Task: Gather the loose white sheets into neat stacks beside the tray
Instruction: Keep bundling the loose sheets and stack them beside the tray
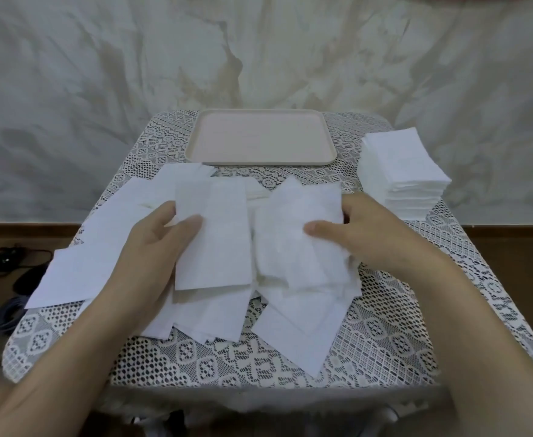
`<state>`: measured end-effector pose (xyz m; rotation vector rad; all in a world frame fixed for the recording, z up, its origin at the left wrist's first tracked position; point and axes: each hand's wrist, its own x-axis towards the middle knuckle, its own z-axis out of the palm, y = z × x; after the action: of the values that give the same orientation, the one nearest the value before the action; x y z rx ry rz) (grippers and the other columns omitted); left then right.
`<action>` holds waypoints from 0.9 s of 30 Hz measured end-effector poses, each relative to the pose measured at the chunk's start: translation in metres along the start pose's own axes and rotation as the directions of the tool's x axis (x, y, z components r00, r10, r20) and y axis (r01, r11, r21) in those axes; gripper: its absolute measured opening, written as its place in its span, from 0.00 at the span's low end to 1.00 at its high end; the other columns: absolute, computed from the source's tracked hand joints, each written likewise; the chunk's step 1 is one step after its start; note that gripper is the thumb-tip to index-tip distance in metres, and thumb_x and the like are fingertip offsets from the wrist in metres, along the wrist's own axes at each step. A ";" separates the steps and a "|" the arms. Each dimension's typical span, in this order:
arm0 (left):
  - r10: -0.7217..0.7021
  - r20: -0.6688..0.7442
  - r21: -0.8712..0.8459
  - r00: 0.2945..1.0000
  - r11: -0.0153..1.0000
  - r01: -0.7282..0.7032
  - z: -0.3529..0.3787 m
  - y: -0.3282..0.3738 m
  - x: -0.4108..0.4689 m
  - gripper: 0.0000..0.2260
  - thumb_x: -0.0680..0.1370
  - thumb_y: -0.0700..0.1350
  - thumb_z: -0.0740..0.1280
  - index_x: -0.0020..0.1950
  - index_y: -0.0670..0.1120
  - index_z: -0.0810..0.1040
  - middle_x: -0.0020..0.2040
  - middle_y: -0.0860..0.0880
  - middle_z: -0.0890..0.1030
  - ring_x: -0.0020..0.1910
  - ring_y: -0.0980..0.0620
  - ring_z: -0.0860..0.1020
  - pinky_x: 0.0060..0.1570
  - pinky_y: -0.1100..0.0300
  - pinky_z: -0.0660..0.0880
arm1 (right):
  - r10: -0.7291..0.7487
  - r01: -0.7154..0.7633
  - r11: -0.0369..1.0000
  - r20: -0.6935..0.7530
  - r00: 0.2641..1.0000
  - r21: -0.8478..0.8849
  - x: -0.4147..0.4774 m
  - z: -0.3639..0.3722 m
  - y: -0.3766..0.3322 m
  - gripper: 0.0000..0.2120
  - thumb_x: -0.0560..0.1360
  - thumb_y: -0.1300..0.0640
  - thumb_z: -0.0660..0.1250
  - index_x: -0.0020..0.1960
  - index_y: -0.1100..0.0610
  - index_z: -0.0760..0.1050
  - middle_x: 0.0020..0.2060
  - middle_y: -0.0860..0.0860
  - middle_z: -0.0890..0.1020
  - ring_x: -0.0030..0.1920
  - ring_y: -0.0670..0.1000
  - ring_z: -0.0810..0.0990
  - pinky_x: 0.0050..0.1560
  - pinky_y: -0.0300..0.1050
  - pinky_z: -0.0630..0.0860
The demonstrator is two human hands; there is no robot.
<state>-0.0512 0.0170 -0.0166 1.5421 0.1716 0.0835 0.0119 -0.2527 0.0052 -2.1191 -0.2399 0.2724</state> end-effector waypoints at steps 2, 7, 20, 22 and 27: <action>0.004 -0.022 -0.021 1.000 1.000 -0.004 0.000 0.001 -0.001 0.10 0.85 0.45 0.64 0.62 0.51 0.83 0.56 0.44 0.88 0.53 0.41 0.87 0.60 0.38 0.80 | 0.042 -0.008 0.963 -0.124 0.991 0.269 -0.004 0.003 0.002 0.05 0.79 0.55 0.71 0.52 0.57 0.83 0.45 0.56 0.87 0.41 0.53 0.85 0.38 0.50 0.78; 0.024 -0.031 -0.028 0.999 0.999 -0.025 0.000 0.001 -0.003 0.14 0.84 0.48 0.69 0.64 0.41 0.77 0.57 0.38 0.86 0.57 0.33 0.83 0.64 0.25 0.73 | 0.092 -0.079 0.980 -0.069 0.993 0.181 -0.016 0.013 0.011 0.04 0.79 0.58 0.71 0.48 0.58 0.83 0.38 0.51 0.87 0.35 0.51 0.84 0.33 0.44 0.77; 0.016 0.030 -0.039 0.999 0.999 -0.015 0.015 -0.003 0.000 0.12 0.88 0.45 0.59 0.65 0.53 0.81 0.57 0.50 0.88 0.55 0.50 0.87 0.52 0.51 0.82 | 0.067 0.002 0.804 -0.094 0.993 0.595 -0.029 0.043 -0.018 0.03 0.79 0.63 0.70 0.50 0.57 0.82 0.41 0.52 0.88 0.37 0.50 0.86 0.34 0.41 0.81; 0.001 0.035 -0.046 0.999 0.999 0.000 0.019 -0.006 -0.001 0.13 0.88 0.45 0.58 0.66 0.52 0.80 0.55 0.53 0.88 0.51 0.55 0.87 0.43 0.63 0.82 | 0.059 0.005 0.840 -0.101 0.993 0.542 -0.029 0.054 -0.019 0.03 0.79 0.62 0.70 0.50 0.56 0.82 0.39 0.49 0.88 0.36 0.48 0.86 0.35 0.40 0.81; -0.012 0.076 -0.081 0.997 0.997 0.018 0.024 -0.007 -0.002 0.11 0.89 0.43 0.56 0.61 0.47 0.78 0.32 0.61 0.81 0.26 0.64 0.77 0.25 0.72 0.70 | 0.044 0.049 0.868 -0.175 0.984 0.494 -0.029 0.065 -0.021 0.03 0.79 0.62 0.71 0.48 0.55 0.82 0.40 0.51 0.87 0.37 0.49 0.86 0.34 0.41 0.81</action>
<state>-0.0501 -0.0075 -0.0228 1.4600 0.1188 0.0203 -0.0361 -0.1974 -0.0085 -1.6143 -0.0529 0.1189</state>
